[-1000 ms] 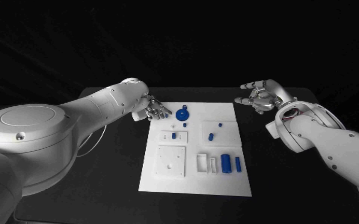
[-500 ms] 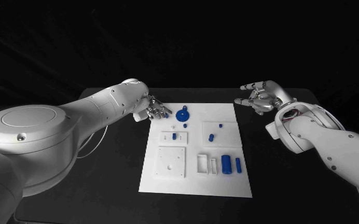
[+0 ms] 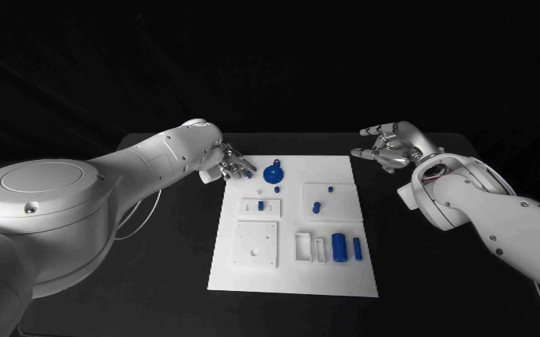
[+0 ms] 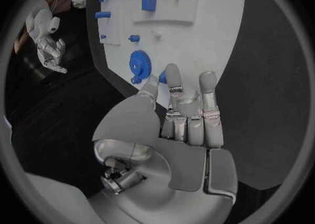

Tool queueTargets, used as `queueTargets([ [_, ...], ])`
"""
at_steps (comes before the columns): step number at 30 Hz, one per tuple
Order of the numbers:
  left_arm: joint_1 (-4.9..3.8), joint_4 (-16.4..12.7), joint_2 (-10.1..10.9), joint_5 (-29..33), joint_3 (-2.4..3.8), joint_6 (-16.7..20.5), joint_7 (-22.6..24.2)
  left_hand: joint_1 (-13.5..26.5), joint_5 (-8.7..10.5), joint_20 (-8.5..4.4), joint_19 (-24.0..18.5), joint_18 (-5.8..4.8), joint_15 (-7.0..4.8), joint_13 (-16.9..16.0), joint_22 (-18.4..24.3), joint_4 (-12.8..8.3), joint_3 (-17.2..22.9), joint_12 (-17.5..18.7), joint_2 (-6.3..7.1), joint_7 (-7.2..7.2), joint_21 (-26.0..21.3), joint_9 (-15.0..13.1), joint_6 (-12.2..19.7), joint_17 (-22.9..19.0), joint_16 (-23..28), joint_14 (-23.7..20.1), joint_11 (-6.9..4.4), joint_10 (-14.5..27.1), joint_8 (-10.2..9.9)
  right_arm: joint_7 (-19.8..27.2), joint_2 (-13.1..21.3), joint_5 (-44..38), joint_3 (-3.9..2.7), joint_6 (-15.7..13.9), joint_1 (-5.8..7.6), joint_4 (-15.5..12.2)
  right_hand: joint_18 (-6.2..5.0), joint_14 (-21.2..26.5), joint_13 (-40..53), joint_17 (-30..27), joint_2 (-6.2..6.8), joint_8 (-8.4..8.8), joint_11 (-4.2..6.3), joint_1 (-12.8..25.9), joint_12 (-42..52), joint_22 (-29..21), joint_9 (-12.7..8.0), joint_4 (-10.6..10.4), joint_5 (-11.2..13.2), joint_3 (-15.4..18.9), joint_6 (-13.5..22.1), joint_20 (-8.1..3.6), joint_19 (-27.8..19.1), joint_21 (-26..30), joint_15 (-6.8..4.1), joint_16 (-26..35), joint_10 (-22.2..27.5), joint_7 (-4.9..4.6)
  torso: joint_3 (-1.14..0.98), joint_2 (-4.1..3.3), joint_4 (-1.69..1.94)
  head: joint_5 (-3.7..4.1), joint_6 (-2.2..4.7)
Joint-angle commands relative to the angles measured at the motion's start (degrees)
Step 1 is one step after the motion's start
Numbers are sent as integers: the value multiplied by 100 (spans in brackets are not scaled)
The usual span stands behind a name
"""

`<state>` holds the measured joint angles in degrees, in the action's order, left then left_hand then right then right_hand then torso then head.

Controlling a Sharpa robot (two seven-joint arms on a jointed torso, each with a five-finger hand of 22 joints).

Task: Assemble the parts on the task board

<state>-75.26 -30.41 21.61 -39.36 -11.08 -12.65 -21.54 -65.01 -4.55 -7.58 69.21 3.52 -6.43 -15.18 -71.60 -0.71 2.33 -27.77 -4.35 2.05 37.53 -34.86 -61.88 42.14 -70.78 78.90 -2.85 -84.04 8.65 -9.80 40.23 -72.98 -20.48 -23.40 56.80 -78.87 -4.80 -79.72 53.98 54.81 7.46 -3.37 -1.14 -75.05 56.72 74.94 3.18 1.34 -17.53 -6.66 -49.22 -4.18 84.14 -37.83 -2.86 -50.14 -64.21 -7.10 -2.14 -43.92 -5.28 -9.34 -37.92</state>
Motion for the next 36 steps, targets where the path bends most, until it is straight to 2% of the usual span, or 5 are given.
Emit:
queueTargets([
  [1, 3, -5, -19, 41, 1, -41, 8, -178, -175, -4, 47, -95, -20, 1, -13, -106, 41, 11, -24, -58, -25, -31, -8, -3, -13, -38, 16, -111, 39, 69, -5, -53, -3, 10, -3, -6, -94, 11, -4, 1, -39, 16, 0, -34, 2, 464, 4, 39, -92, -28, 16, 17, 33, -17, -13, -11, 19, -33, 2, -1, 9, 1, -8],
  [4, 3, -6, -21, 39, 1, -69, -5, -323, -245, -2, 41, -100, -16, 4, -24, -189, 91, 14, -100, -70, -33, -43, 5, 6, -21, -39, 12, -111, 48, 75, -4, -54, -3, -1, -3, -6, -93, 6, -4, 6, -36, 14, 5, -29, -1, 466, 5, 53, -304, -45, 3, 15, 35, -26, -17, -16, 15, -32, 0, -1, 8, -1, -12],
  [19, 2, -105, 31, 35, 1, -31, 24, -620, -664, 24, 51, -72, -6, 33, -104, -590, 478, 35, -389, -131, -41, -395, -86, 110, -109, 2, -21, -199, 287, 81, 0, -53, -3, -5, -4, -8, -92, 6, -3, 5, -38, 12, 7, 0, -2, 466, 8, 75, -359, -60, -54, 11, 35, -30, -20, -12, 12, -30, -3, 0, 12, -5, -42],
  [31, -46, -659, 364, 44, 4, 301, -141, -326, -1224, -19, 152, -84, -50, 63, -163, -706, 789, -65, -245, -211, -92, -1037, -159, 223, -158, 97, -81, -247, 523, 81, 50, -39, -3, -17, -4, -33, -91, 8, -4, 3, -34, 11, 8, 20, -6, 464, 9, 81, -377, -53, -67, 11, 33, -23, -19, -7, 15, -28, -3, 9, 19, -15, -44],
  [36, -129, -1279, 715, 87, 5, 658, -264, -210, -1621, -46, 265, -91, -83, 59, -176, -723, 877, -235, -118, -264, -141, -1092, -335, 301, -168, 191, -127, -274, 547, 80, 83, -30, -3, -22, -4, -35, -91, 8, -4, 3, -34, 11, 8, 20, -6, 464, 9, 81, -377, -53, -67, 11, 33, -23, -19, -7, 15, -28, 2, 23, 46, -14, -57],
])
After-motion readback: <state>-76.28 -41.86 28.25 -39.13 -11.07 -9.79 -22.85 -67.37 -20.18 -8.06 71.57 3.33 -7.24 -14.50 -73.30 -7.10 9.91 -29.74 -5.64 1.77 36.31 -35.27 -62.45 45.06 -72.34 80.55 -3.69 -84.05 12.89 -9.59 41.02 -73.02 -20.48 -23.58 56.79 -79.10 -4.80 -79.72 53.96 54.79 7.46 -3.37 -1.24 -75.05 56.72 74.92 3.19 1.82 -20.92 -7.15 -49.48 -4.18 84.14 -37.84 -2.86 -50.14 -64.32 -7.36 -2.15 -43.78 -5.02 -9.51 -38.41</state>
